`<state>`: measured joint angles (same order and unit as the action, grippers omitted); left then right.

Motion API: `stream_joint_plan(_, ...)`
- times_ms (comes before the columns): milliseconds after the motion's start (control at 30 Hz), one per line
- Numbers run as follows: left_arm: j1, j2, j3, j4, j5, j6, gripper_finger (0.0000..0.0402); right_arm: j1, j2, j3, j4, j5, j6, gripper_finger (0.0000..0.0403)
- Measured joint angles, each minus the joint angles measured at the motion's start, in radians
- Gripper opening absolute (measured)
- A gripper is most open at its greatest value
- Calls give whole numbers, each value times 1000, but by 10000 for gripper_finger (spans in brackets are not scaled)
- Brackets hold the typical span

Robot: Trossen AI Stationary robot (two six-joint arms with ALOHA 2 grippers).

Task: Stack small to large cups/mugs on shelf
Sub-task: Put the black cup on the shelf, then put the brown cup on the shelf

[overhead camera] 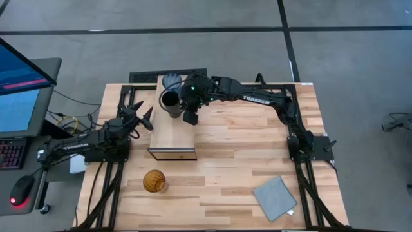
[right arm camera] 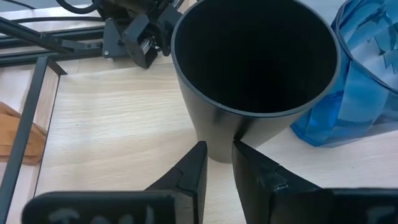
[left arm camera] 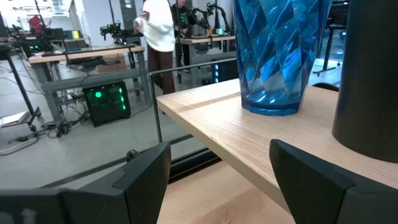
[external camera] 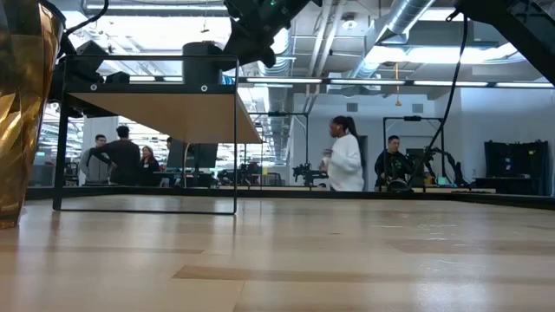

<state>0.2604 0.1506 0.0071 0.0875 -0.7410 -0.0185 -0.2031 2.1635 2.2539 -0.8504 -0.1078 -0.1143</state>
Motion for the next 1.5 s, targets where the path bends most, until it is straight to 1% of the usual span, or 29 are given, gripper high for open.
stream_joint_plan(267, 0, 0, 0, 0, 0, 0, 265, 0, 0, 0, 17, 0, 0, 98)
stream_joint_plan(433, 0, 0, 0, 0, 0, 0, 265, 0, 0, 0, -3, 0, 0, 98)
stream_joint_plan(800, 0, 0, 1, 0, 0, 3, 265, 0, -2, 5, -223, 1, 16, 98)
stream_joint_plan(1033, 0, -2, 66, -35, -2, 84, 265, 0, -30, 102, -268, 3, 17, 98)
stream_joint_plan(1100, 0, -2, 99, -35, 0, 104, 265, 2, -47, 97, -234, 3, 18, 98)
stream_joint_plan(1167, 0, -2, 133, -50, 21, 106, 265, -2, -76, 94, -267, 4, 20, 98)
stream_joint_plan(1233, 0, -2, 175, -69, 59, 95, 265, 0, -100, 103, -243, 4, 20, 98)
stream_joint_plan(1267, 0, -2, 196, -83, 75, 88, 265, -4, -119, 102, -270, 4, 20, 98)
stream_joint_plan(1333, 1, -2, 240, -132, 133, 60, 265, -6, -144, 101, -252, 3, 11, 98)
stream_joint_plan(1500, 0, -2, 367, -232, 296, -7, 265, -17, -229, 100, -273, 4, 9, 98)
